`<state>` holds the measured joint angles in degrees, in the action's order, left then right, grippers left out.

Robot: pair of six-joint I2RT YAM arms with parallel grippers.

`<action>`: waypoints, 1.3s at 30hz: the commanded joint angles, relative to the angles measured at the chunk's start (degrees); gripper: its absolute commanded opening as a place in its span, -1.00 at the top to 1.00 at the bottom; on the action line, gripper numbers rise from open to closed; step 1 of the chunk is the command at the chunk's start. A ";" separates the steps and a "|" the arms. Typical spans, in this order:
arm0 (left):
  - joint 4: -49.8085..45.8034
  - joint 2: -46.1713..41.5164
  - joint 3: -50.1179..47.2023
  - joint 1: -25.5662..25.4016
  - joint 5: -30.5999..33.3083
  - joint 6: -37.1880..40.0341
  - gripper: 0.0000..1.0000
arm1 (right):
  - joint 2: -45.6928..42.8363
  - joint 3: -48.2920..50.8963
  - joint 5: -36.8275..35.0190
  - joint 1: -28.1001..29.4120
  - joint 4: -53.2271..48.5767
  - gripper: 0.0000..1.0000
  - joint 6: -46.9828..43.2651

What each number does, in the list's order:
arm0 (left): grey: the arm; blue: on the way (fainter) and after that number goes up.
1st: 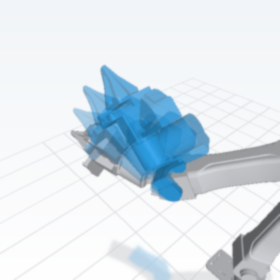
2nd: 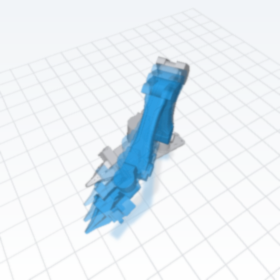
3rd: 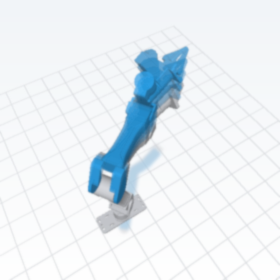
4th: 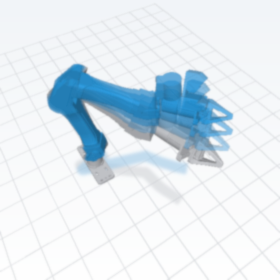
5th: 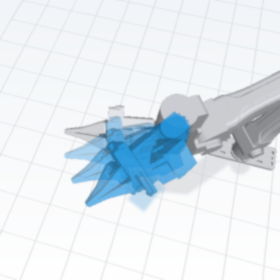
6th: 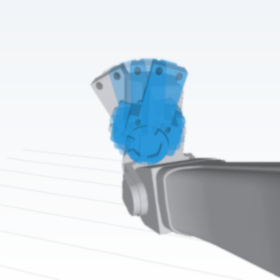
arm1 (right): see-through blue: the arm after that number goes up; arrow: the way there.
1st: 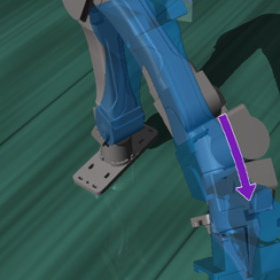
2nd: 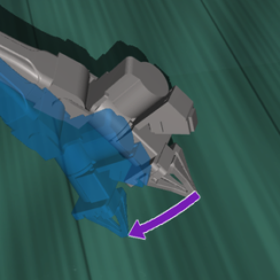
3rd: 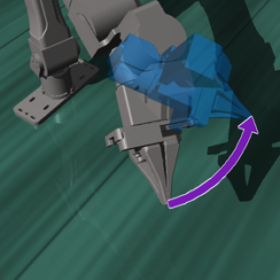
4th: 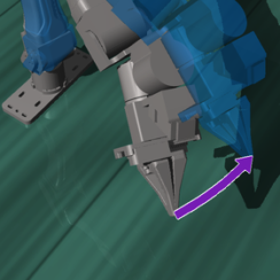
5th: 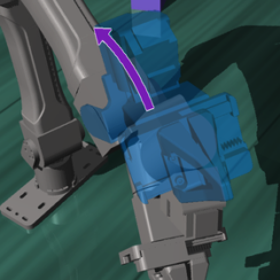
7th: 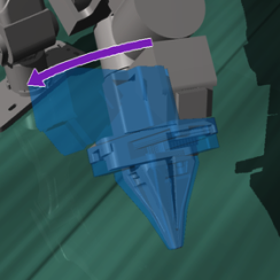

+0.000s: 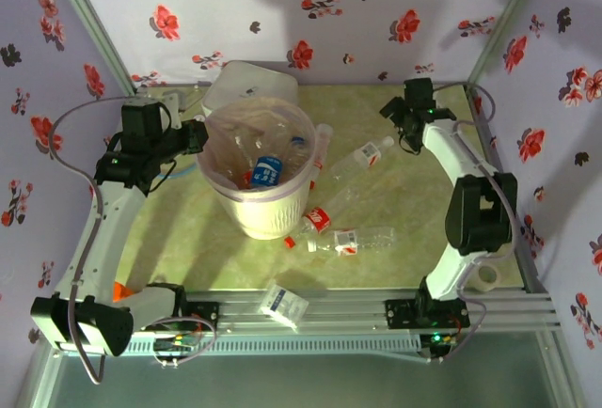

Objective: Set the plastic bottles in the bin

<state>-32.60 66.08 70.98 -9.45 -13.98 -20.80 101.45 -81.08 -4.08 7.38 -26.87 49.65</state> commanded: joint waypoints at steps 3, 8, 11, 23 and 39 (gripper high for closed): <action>-2.37 -0.56 -0.58 -0.21 0.19 -1.36 0.93 | 7.45 -1.24 3.85 1.45 0.23 -0.99 2.23; -2.04 -0.27 -0.80 -0.20 0.44 -1.53 0.93 | 12.06 -2.83 4.05 2.39 1.17 -0.99 4.29; -1.85 0.30 -0.76 -0.21 0.51 -1.44 0.93 | 14.36 -3.10 3.50 2.42 1.78 -0.99 4.99; -2.15 0.71 -0.40 -0.20 0.52 -0.56 0.93 | 14.22 -2.01 3.39 1.00 3.26 -0.31 6.04; -1.50 0.71 -0.15 -0.21 0.52 -1.35 0.93 | -12.82 -1.28 -6.71 2.61 -3.01 0.09 -4.93</action>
<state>-32.69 66.04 70.98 -9.45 -13.74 -20.64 94.65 -79.94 -4.71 8.10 -26.85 50.04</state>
